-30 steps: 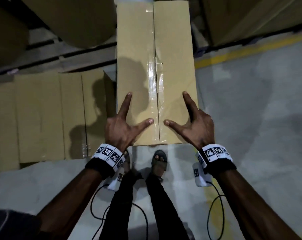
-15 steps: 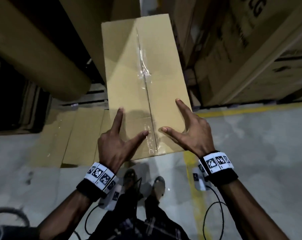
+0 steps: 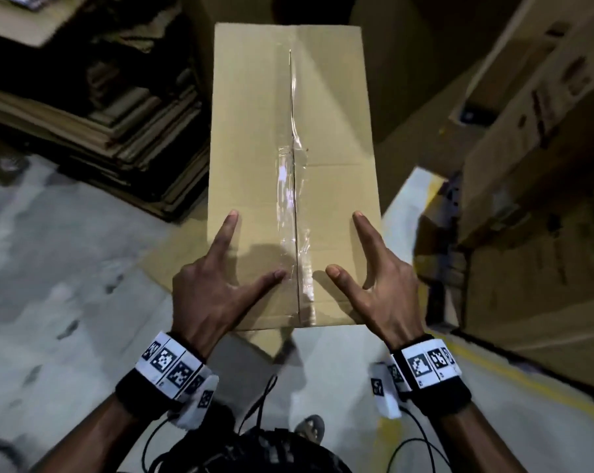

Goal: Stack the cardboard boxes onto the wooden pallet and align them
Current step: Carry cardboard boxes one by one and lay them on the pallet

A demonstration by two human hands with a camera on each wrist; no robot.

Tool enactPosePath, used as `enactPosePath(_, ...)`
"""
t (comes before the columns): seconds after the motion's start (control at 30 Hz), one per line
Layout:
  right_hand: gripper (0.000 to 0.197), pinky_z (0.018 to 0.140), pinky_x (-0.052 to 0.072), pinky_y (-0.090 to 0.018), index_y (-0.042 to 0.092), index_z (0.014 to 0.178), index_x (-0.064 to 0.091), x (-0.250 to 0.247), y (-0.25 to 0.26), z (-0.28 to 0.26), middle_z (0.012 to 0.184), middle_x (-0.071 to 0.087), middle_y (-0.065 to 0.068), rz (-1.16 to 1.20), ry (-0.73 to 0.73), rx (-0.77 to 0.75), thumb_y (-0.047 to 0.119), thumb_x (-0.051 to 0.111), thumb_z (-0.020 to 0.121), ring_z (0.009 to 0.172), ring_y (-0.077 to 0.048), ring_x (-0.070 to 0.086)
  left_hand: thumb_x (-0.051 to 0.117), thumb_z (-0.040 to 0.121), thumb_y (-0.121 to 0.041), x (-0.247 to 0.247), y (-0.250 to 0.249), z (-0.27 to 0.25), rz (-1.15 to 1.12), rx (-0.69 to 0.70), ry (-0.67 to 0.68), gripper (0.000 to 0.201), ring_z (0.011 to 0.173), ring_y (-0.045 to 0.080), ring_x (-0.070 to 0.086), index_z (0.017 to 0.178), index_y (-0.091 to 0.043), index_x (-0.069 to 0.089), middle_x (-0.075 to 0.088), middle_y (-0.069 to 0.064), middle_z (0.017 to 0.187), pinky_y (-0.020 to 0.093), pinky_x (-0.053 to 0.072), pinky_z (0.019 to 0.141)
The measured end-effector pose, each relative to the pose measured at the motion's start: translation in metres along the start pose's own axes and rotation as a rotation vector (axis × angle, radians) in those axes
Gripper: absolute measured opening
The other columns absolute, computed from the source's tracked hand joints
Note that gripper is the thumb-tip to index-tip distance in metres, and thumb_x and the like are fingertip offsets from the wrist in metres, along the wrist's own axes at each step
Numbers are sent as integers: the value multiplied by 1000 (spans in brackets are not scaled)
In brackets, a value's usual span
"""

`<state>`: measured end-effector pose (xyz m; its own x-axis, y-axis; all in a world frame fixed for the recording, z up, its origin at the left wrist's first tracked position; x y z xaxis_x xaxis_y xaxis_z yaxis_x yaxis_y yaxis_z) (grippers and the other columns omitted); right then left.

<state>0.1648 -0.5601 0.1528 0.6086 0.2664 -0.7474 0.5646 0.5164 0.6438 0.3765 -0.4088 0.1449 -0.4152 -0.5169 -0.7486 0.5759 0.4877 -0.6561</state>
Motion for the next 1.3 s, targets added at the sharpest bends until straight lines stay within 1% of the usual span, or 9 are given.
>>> enactPosePath(0.07,93,99,52,-44,48,159,25,28,36,10,147,60,4,45,27,-53,90,42,79,96,-28,69,72,61,-87,-34,30,7,16,-10,-64,114,92,31,73,159,-49,27,77,11,108,35,55,86)
enactPosePath(0.2,96,110,48,-47,47,160,25,93,123,31,158,43,16,141,43,-184,95,37,77,139,-14,50,70,58,-92,-113,103,24,23,-17,-186,118,85,23,73,160,-48,28,78,6,104,27,50,79)
enactPosePath(0.4,94,100,54,-56,51,159,22,188,253,60,142,55,11,229,100,-321,95,38,77,124,-17,59,62,61,-97,-225,206,44,26,-45,-364,117,72,9,62,160,-42,32,78,3,96,19,45,76)
enactPosePath(0.53,94,98,56,-50,48,159,27,254,345,78,145,59,1,247,200,-441,92,39,77,122,-18,61,61,64,-95,-297,278,38,53,-160,-482,115,68,4,54,160,-40,32,76,1,92,19,45,76)
enactPosePath(0.73,97,106,51,-53,45,160,26,357,469,87,155,51,4,291,404,-659,96,34,78,134,-22,56,65,62,-94,-381,372,8,129,-393,-671,116,61,12,62,160,-42,32,72,0,75,21,47,71)
enactPosePath(0.83,99,113,45,-50,46,160,27,419,535,89,156,44,13,310,497,-769,98,33,76,141,-14,47,61,62,-97,-420,423,-7,189,-507,-768,117,63,21,68,160,-41,32,72,6,73,31,57,67)
enactPosePath(1.0,101,105,48,-42,43,160,29,528,641,90,153,53,4,310,649,-912,98,33,75,131,-21,56,62,62,-97,-479,511,-20,216,-734,-854,115,74,19,70,160,-52,20,78,6,96,31,57,77)
enactPosePath(1.2,88,103,42,-21,47,157,34,664,781,90,145,39,38,443,857,-1030,83,52,78,126,10,46,62,66,-95,-564,612,-15,261,-947,-979,114,69,16,67,160,-53,15,77,6,91,31,58,75)
enactPosePath(1.3,92,86,46,-24,53,155,33,713,854,82,129,54,37,466,938,-1103,95,42,74,104,3,60,63,66,-94,-605,648,-17,256,-1088,-1035,114,67,17,65,159,-56,12,73,5,83,32,56,73)
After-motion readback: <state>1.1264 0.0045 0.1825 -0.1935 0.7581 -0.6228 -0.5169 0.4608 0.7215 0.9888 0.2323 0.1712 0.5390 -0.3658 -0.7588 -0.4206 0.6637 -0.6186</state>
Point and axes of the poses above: each hand's wrist, its own z-axis towards the middle knuckle, its own x-axis out of the palm, y = z × x, the point moved 5 cm from there along z, towards the middle knuckle
